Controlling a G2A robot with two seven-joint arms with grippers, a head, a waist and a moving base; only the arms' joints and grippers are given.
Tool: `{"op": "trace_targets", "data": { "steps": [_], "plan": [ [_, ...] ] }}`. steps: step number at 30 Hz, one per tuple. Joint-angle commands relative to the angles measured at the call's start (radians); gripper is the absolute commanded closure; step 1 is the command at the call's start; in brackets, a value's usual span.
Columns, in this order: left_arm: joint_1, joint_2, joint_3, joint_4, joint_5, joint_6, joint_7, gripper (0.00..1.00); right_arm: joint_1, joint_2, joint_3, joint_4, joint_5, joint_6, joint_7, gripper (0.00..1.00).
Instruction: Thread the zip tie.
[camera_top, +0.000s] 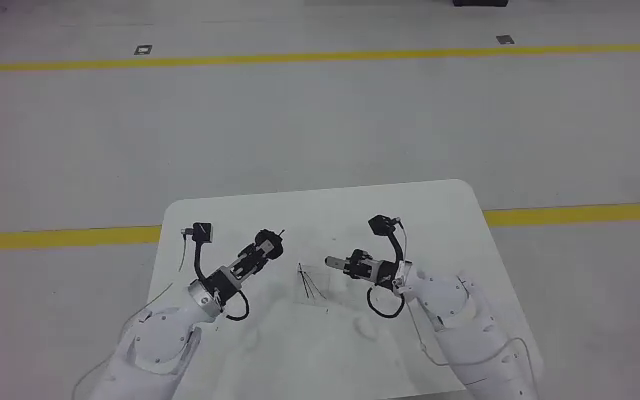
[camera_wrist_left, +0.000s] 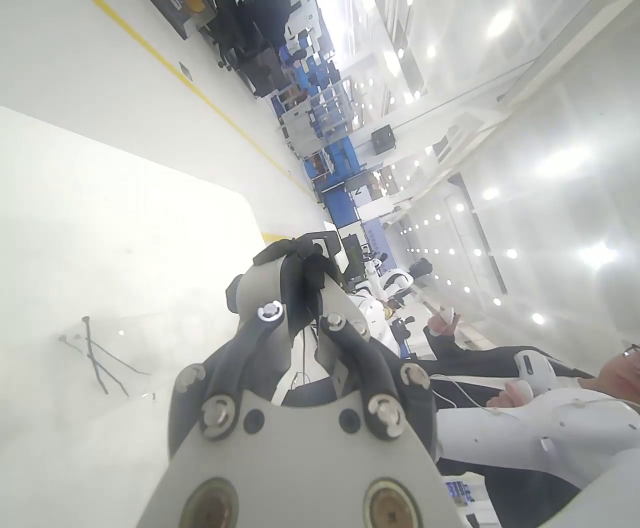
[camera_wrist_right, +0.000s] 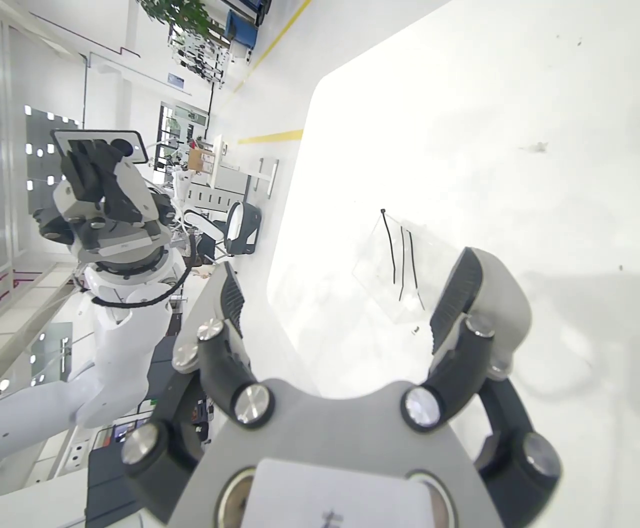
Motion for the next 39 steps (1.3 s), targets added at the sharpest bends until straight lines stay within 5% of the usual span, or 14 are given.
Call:
{"op": "trace_targets", "data": {
  "steps": [1,7,16,30,39],
  "plan": [
    [-0.001,0.000,0.000,0.000,0.000,0.000,0.000,1.00,0.000,0.000,0.000,0.000,0.000,0.000,0.000,0.00],
    [-0.001,0.000,0.000,0.000,0.000,0.000,0.000,1.00,0.072,-0.007,-0.092,0.016,-0.011,0.061,0.082,0.00],
    [-0.001,0.000,0.000,0.000,0.000,0.000,0.000,1.00,0.243,-0.031,-0.246,0.158,-0.017,0.161,0.160,0.00],
    [-0.001,0.000,0.000,0.000,0.000,0.000,0.000,1.00,0.274,-0.040,-0.293,0.202,-0.029,0.136,0.114,0.00],
    [-0.001,0.000,0.000,0.000,0.000,0.000,0.000,1.00,0.319,-0.058,-0.360,0.291,0.008,0.093,0.063,0.00]
  ]
}}
